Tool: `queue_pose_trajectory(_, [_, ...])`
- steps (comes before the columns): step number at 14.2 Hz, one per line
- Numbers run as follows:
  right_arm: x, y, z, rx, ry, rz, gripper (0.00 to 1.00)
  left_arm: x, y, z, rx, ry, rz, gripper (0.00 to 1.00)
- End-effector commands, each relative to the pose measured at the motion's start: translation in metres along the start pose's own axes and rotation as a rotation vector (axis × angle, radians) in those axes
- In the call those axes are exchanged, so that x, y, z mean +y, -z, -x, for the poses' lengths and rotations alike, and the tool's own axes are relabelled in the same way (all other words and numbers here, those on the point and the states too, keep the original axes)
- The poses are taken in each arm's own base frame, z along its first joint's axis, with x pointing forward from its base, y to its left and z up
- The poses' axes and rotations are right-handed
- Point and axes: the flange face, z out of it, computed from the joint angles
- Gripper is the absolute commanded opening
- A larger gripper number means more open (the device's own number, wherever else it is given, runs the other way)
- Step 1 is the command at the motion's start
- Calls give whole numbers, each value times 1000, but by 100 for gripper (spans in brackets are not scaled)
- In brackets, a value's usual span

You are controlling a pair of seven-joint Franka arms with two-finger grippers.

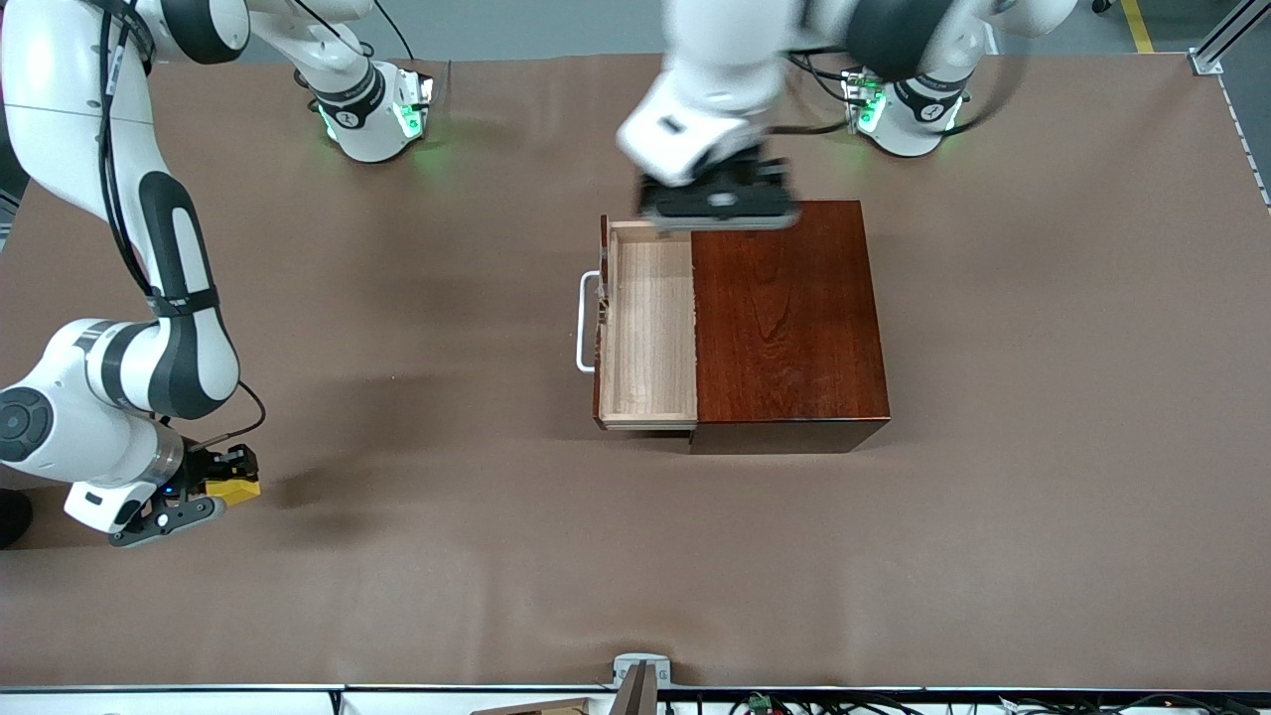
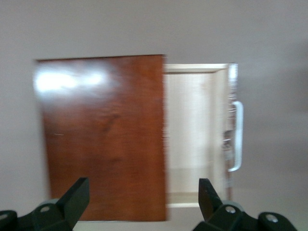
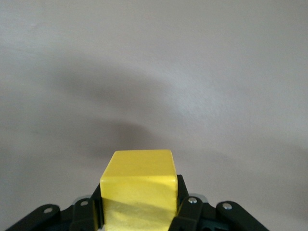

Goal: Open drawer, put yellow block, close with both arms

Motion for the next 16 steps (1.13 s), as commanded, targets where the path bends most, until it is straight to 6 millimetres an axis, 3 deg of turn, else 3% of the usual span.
queue_pose_trajectory(1, [-19, 24, -13, 29, 79, -28, 0, -88, 17, -10, -62, -48, 26, 100])
queue_pose_trajectory(4, [-61, 28, -32, 53, 156, -66, 0, -175, 25, -19, -59, -84, 19, 100])
queue_pose_trajectory(9, [-132, 78, -56, 144, 421, -105, 0, -289, 21, -47, -57, 22, 10, 100])
queue_pose_trajectory(12, [-179, 104, -68, 199, 595, -116, 0, -316, 17, -56, -42, 70, -1, 100])
queue_pose_trajectory(16, [-223, 125, -80, 250, 719, -126, 0, -323, 14, -62, -25, 59, 6, 100])
